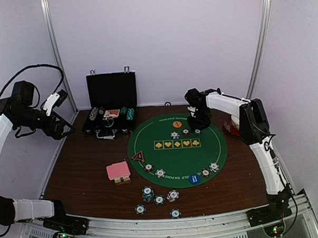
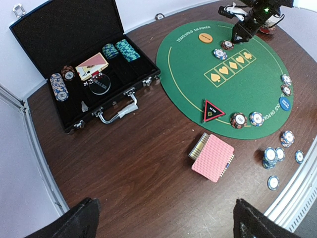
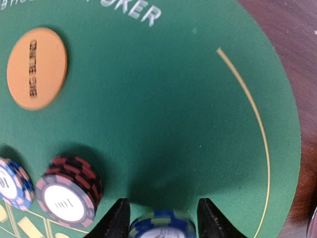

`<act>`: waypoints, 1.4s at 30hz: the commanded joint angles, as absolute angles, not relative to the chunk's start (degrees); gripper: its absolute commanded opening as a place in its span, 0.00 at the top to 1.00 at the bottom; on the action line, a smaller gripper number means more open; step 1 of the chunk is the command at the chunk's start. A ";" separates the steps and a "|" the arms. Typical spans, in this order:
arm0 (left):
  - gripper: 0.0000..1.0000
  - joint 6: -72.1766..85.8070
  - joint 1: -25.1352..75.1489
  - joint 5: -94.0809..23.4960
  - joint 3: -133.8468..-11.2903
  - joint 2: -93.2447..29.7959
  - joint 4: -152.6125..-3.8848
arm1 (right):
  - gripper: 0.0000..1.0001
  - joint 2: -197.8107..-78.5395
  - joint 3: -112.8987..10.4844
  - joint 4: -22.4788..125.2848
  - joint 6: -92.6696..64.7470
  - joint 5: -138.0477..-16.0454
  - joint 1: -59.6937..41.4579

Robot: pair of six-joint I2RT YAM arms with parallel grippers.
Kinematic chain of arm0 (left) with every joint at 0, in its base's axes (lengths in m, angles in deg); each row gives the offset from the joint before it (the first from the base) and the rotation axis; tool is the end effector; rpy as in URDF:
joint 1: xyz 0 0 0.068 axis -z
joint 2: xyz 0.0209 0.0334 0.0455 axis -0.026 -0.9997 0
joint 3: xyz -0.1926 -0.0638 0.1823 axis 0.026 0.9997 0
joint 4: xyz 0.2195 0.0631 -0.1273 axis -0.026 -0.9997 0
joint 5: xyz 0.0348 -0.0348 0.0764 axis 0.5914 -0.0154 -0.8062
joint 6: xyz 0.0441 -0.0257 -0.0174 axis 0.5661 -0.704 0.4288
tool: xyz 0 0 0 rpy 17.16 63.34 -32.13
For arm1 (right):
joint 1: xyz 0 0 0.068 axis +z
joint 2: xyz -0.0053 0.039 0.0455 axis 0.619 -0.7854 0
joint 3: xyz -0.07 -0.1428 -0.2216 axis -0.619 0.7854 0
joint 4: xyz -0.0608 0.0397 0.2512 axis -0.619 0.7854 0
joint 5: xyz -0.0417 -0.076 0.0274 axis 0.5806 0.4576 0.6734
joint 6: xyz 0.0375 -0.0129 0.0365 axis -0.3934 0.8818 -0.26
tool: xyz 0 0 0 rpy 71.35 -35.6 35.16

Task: Distribute texas hold em gaming equipment
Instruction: Place the poker chips pile in the big blind area, then pick up the pile of poker chips from the pile of poker chips.

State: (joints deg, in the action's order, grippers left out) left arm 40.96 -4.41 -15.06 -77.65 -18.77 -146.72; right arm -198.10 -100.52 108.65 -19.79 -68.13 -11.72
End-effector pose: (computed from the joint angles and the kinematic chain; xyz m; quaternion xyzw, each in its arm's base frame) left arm 0.1855 -0.0075 0.3857 0.2359 0.8880 -0.1563 0.3624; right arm 0.4546 0.2260 0.1642 -0.1180 0.9830 0.0365 0.1356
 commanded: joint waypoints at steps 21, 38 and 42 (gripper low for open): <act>0.03 42.28 -4.74 -14.96 -76.51 -17.35 -147.33 | 0.15 -169.87 -78.52 106.55 -18.32 -71.77 15.06; 0.02 42.52 -4.74 -15.01 -76.42 -16.52 -147.37 | 0.08 -184.41 -85.43 107.44 -15.65 -83.37 30.73; 0.02 42.54 -4.74 -14.99 -76.42 -16.66 -147.34 | 0.11 -186.72 -87.09 107.97 -14.91 -83.57 30.74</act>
State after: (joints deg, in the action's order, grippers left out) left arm 41.81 -4.41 -15.24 -76.89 -17.16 -147.97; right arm -185.41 -84.37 107.12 -16.27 -82.49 30.57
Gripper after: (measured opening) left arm 0.975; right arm 0.901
